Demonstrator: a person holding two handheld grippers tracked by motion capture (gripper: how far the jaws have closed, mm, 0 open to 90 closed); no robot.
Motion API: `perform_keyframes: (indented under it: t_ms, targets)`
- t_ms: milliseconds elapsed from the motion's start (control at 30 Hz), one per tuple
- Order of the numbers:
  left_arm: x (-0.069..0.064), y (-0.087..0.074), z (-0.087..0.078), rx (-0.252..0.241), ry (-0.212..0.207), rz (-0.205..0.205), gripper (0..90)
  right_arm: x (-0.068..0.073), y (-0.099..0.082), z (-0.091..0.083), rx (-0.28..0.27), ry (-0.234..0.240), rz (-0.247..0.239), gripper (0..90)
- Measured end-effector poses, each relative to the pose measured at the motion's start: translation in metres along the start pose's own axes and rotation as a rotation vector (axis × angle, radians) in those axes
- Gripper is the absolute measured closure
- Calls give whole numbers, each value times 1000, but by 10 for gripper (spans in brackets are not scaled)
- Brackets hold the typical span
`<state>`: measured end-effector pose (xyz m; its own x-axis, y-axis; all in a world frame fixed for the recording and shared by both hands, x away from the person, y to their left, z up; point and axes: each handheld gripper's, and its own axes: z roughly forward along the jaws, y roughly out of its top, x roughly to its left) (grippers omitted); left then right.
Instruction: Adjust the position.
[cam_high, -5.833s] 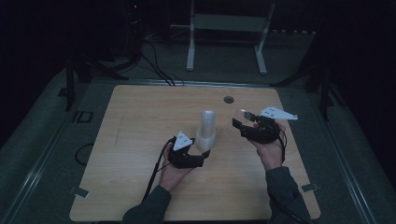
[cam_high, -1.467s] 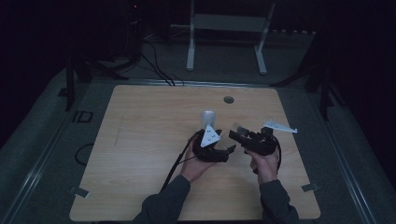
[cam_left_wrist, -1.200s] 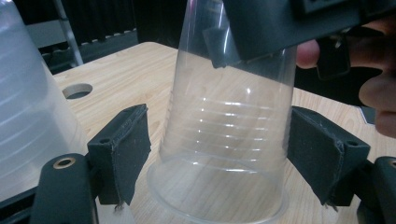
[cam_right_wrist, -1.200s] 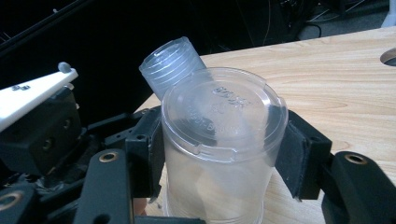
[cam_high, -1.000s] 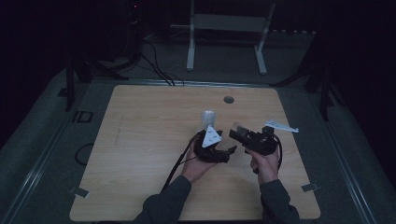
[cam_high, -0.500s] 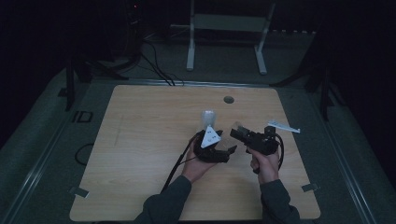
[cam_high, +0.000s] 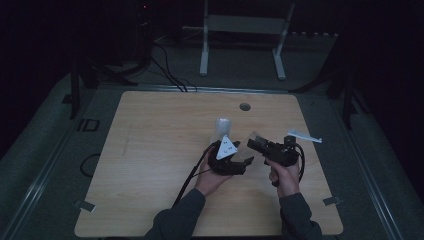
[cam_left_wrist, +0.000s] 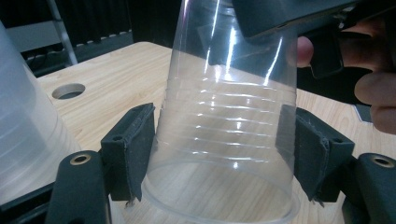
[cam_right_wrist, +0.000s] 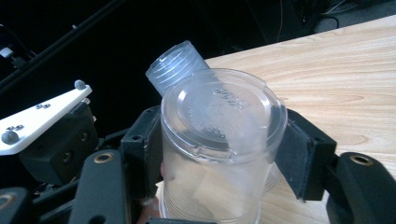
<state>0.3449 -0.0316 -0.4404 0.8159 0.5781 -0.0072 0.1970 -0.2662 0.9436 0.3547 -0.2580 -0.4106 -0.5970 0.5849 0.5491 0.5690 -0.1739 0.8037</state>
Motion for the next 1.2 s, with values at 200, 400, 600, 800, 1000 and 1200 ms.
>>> perform_keyframes:
  t_ms: [200, 400, 600, 800, 1000, 1200]
  targets:
    - [1, 0, -1, 6, 0, 4, 299, 0, 0, -1, 11, -8, -14, 338]
    - [4, 1, -4, 15, 3, -1, 300, 2, -1, -5, 25, 4, -37, 337]
    - [6, 2, -5, 20, 7, 3, 302, 3, -1, -9, 41, 7, -66, 337]
    - [8, 2, -7, 28, 13, 8, 302, 3, -2, -12, 53, 1, -82, 338]
    - [10, 2, -9, 34, 18, 12, 302, 1, -2, -15, 64, -13, -96, 341]
    - [12, 2, -11, 37, 21, 12, 302, 0, -2, -17, 73, -25, -108, 343]
